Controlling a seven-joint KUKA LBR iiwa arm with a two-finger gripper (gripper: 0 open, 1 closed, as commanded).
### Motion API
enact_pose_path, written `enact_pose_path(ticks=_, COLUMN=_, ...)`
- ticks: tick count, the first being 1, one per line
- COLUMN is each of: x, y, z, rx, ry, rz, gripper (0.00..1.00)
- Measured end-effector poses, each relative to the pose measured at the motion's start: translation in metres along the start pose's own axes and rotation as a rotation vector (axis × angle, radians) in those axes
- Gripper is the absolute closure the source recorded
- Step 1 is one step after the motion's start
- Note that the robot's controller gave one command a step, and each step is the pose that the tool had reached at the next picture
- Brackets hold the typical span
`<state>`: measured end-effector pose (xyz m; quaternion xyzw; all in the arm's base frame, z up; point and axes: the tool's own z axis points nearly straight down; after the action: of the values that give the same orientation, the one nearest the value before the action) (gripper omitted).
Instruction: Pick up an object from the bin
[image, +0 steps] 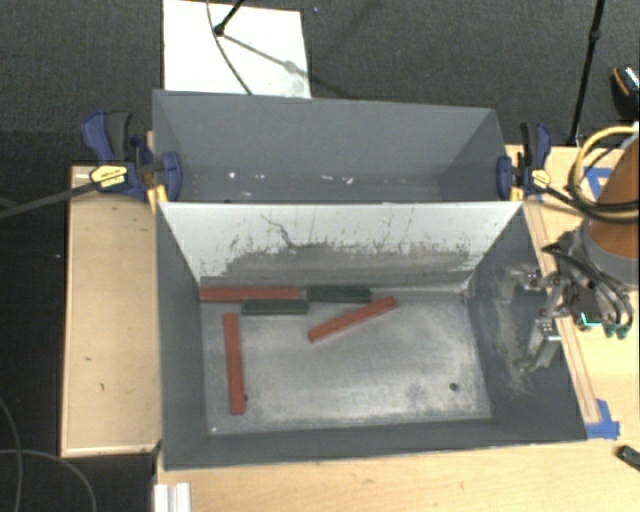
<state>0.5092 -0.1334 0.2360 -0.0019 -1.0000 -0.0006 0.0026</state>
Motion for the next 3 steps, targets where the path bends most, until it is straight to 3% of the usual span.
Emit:
enact_pose_path(ticks=1, x=-0.032, y=0.058, z=0.087, rx=-0.002, ry=-0.002, rz=-0.159, gripper=0.0)
enact_pose_path(ticks=2, x=-0.08, y=0.103, z=0.142, rx=-0.002, ry=-0.008, rz=-0.142, gripper=0.0)
enact_pose_path(ticks=3, x=-0.083, y=0.156, z=0.166, rx=-0.002, ry=-0.006, rz=-0.15, gripper=0.0)
